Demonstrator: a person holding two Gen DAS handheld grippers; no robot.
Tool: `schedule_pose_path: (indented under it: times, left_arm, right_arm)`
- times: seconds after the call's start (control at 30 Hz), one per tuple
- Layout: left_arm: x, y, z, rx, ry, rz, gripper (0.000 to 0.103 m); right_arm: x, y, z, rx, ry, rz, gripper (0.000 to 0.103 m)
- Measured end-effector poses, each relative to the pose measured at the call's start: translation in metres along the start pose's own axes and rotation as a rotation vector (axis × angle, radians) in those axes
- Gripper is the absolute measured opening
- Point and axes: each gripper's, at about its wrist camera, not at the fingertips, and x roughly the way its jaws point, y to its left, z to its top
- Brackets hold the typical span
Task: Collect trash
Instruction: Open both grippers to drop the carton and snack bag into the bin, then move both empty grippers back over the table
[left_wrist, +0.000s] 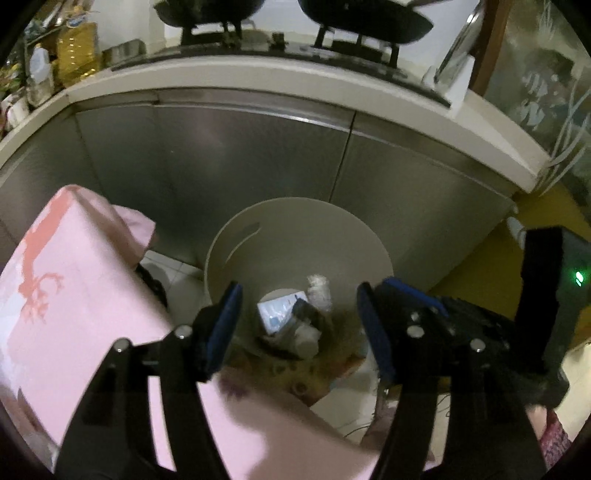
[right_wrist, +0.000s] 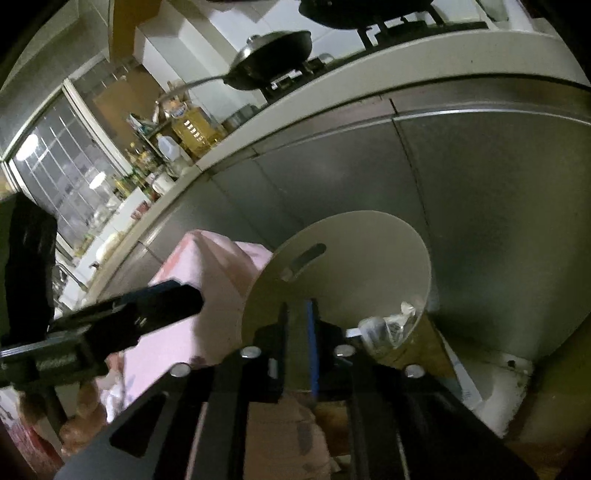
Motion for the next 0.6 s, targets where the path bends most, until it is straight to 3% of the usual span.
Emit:
schedule_pose_path:
  times: [0.07,0.13,0.37,0.6]
  left_arm:
    - [-0.02,0.005,-0.01,-0.007,-0.025,0.0,0.062]
    - [-0.044,0.012,-0.024,-0.018,-0.053,0.011,0.062]
    - [-0.11,0.045,-0.09,-0.066,-0.104,0.124,0.062]
    - [-0.165,0.079,-0.154,-0.145,-0.143,0.273,0.062]
  right_arm:
    - [-0.014,0.008,-0.002,0.015,-0.033,0.017,0.055]
    - [-0.031,0.022,-0.006,0.008,-0.077,0.032,0.062]
    - [-0.064,0.068,-0.038,-0.008,-0.092,0.1,0.063]
    - [-0.065,0.118,-0.084,-0.009,-0.026,0.141,0.063]
